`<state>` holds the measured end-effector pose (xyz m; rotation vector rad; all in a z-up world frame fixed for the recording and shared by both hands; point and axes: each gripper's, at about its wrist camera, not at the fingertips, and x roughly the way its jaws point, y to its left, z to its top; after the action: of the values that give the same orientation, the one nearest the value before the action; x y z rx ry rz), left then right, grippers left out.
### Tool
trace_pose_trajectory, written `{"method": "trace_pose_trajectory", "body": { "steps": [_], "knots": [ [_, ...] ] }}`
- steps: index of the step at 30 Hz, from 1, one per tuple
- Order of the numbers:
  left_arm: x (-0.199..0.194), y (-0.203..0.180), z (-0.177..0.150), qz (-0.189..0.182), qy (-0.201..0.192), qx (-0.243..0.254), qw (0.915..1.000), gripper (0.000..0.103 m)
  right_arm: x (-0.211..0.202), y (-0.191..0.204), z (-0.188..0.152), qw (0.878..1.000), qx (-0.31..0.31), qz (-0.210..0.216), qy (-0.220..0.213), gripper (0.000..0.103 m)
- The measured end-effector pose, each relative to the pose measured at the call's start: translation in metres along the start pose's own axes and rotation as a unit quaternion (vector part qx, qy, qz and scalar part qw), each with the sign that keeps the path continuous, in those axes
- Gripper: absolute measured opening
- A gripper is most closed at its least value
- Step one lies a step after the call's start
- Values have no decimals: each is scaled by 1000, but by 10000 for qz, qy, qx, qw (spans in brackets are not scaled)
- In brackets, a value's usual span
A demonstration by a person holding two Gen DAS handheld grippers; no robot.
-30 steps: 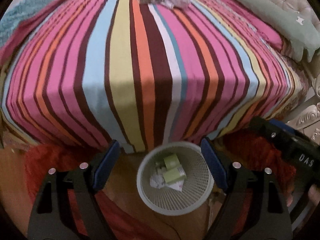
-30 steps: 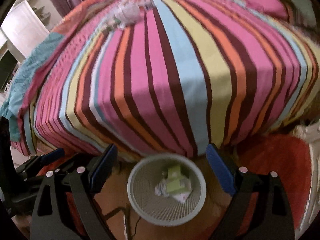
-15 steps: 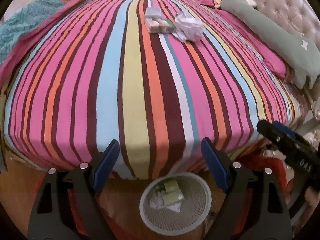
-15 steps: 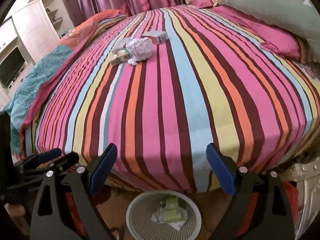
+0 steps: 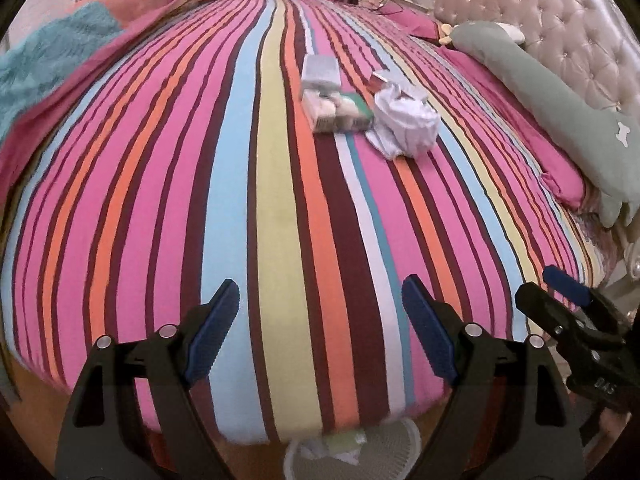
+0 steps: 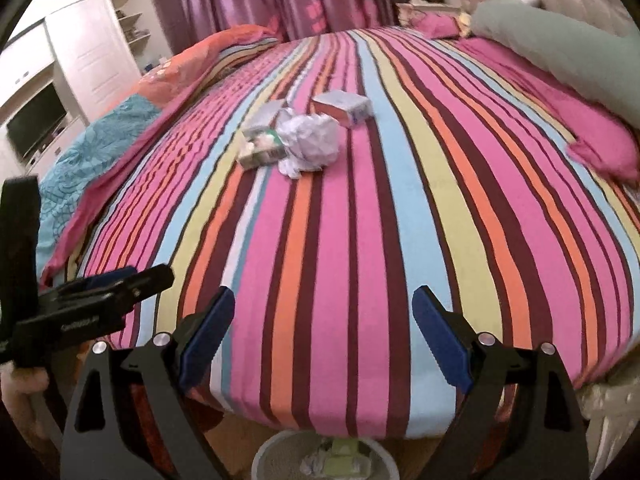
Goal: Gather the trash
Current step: 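Lift both tools away from the wastebasket back toward the bed, then grasp the crumpled white paper with the right tool while the left tool grasps another tissue packet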
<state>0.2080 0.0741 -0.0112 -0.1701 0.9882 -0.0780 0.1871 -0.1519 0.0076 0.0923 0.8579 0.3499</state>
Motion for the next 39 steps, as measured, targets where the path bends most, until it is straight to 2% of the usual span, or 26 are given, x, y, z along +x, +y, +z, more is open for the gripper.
{"method": "trace_pose_trajectory", "body": {
  "steps": [4,9,15,31,39],
  "knots": [
    [14,1,27,128,-78,299,9994,81,12,-2,21,10000,-6,10,-29,86],
    [32,11,55,127,-86,386,9991,81,32,-3,48,10000,-38,42,-16,86],
    [53,10,82,140,-66,752,9971,81,58,0,69,9998,-208,2,62,86],
    [114,5,143,-160,138,1468,9889,81,119,7,102,9976,-628,-17,277,86],
    [128,-3,156,-516,235,1939,9794,81,138,1,113,9974,-635,-69,349,86]
  ]
}}
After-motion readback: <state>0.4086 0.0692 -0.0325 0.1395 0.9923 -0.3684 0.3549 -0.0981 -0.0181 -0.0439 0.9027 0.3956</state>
